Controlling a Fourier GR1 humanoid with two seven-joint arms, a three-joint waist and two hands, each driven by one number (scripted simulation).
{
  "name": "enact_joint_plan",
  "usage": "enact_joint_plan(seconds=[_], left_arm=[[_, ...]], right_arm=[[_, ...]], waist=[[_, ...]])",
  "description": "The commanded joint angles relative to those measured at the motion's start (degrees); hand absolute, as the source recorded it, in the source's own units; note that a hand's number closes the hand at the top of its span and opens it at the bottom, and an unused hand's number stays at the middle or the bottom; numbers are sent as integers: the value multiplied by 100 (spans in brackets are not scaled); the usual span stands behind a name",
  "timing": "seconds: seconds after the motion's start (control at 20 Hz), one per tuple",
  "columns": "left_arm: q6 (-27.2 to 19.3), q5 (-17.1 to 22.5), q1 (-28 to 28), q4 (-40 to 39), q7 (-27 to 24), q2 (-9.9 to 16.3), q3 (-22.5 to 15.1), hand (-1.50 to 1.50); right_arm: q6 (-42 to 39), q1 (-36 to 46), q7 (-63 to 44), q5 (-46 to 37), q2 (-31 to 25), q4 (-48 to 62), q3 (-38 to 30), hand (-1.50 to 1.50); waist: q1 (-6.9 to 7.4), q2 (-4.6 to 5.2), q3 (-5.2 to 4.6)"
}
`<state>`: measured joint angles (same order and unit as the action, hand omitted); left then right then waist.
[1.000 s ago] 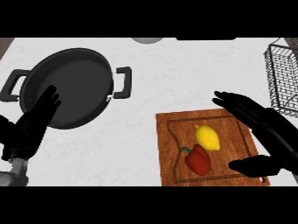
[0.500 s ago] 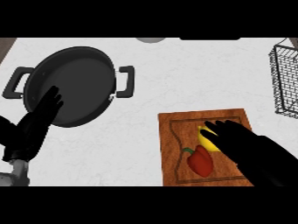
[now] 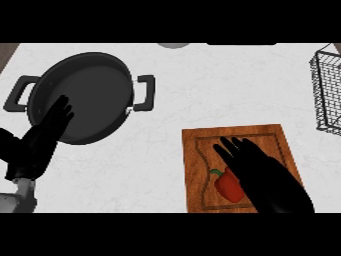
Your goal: Pick the lemon from the cutting board and place it in the tiered basket
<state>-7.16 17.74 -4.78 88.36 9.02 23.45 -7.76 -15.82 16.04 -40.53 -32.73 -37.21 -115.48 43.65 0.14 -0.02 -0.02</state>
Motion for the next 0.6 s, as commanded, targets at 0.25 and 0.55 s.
enact_joint_plan(seconds=[0.25,0.55], left_arm=[[106,-307,435,62,-158,-303,112,0],[567,-273,432,209,-8,-201,467,0]], right_arm=[[396,-165,1033,-1078,672,1648,-261,-150],[551,-409,1473,-1712,853,1693,-682,-150]], waist=[[22,5,4],[-2,-3,2]])
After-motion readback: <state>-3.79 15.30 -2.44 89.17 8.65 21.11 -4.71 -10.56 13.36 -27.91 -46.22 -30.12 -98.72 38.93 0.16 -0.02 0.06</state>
